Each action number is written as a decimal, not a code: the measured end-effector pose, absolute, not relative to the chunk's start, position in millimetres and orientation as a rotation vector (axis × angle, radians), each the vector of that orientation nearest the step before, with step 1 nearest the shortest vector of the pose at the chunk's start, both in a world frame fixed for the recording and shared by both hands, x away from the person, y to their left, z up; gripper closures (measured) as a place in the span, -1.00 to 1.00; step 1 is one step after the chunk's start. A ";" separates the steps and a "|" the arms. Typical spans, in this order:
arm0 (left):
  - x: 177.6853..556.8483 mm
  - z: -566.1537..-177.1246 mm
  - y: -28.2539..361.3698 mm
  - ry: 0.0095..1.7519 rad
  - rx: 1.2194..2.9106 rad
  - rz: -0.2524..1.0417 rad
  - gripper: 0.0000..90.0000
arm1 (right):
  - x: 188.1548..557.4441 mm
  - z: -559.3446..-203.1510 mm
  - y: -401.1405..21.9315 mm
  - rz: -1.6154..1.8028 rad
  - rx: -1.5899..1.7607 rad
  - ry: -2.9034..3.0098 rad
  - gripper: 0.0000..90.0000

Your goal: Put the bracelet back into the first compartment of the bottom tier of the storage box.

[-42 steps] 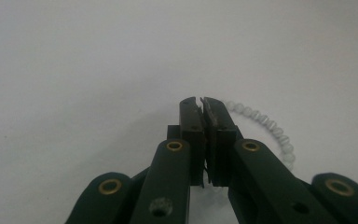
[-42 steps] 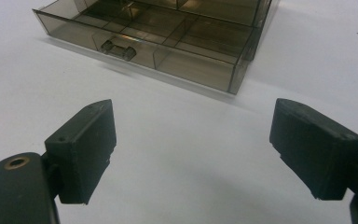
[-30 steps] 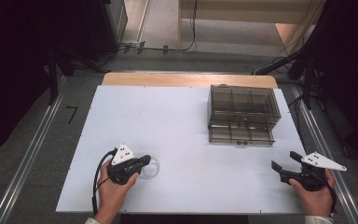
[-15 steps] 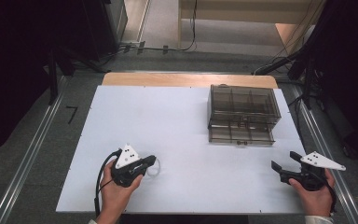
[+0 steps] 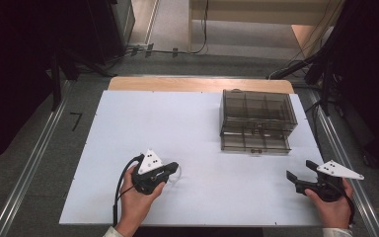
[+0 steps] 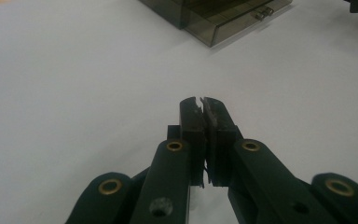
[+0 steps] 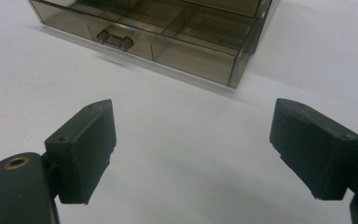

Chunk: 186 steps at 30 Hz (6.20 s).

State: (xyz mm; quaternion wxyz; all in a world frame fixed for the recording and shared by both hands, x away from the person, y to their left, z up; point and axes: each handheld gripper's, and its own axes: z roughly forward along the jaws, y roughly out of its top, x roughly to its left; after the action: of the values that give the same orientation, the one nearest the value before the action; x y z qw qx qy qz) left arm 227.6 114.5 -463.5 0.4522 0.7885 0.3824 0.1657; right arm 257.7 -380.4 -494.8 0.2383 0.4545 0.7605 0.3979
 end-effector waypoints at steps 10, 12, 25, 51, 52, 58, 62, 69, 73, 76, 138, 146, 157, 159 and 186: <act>236.3 -458.8 95.8 0.922 1.959 0.403 0.97 | 258.4 -496.2 -382.7 1.097 1.253 2.081 -0.71; 238.7 -458.1 93.2 0.916 1.967 0.406 0.97 | 258.6 -496.2 -382.7 1.098 1.252 2.081 -0.71; 253.4 -454.8 77.5 0.902 1.952 0.407 0.97 | 259.7 -496.5 -383.7 1.103 1.265 2.074 -0.71; 280.6 -449.1 43.5 0.878 1.952 0.385 0.97 | 259.7 -496.7 -383.0 1.121 1.266 2.077 -0.71; 281.9 -448.9 42.2 0.874 1.955 0.385 0.97 | 259.6 -496.6 -382.7 1.122 1.267 2.077 -0.71; 288.5 -446.2 33.9 0.867 1.949 0.378 0.97 | 260.2 -497.4 -383.1 1.118 1.265 2.080 -0.71; 291.7 -445.2 29.1 0.865 1.943 0.376 0.97 | 260.0 -497.4 -383.4 1.123 1.262 2.080 -0.71; 298.9 -443.1 24.0 0.867 1.939 0.373 0.97 | 260.3 -497.5 -384.0 1.130 1.263 2.077 -0.71; 302.8 -441.8 20.7 0.866 1.940 0.372 0.97 | 260.5 -497.5 -383.8 1.129 1.261 2.080 -0.71; 305.1 -440.3 18.1 0.866 1.936 0.375 0.97 | 260.5 -497.5 -383.7 1.128 1.260 2.082 -0.71; 367.2 -444.9 -47.7 0.880 1.920 0.330 0.97 | 263.6 -498.0 -384.2 1.149 1.249 2.095 -0.71; 371.1 -456.3 -53.7 0.889 1.958 0.334 0.97 | 264.0 -498.1 -383.8 1.147 1.244 2.098 -0.71; 373.7 -469.8 -56.6 0.908 2.001 0.357 0.96 | 263.5 -497.9 -384.2 1.152 1.243 2.098 -0.71; 374.2 -471.9 -55.8 0.909 2.007 0.353 0.95 | 263.6 -498.0 -384.3 1.151 1.243 2.098 -0.71; 358.3 -470.0 -31.6 0.912 1.985 0.348 0.16 | 263.8 -498.5 -384.1 1.138 1.244 2.100 -0.71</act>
State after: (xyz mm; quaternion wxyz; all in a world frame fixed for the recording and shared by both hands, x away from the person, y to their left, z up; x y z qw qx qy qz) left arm 358.3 -31.6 -470.0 0.4483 0.8021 0.3686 0.1405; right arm 263.8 -384.1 -498.5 0.2226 0.4503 0.7602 0.4120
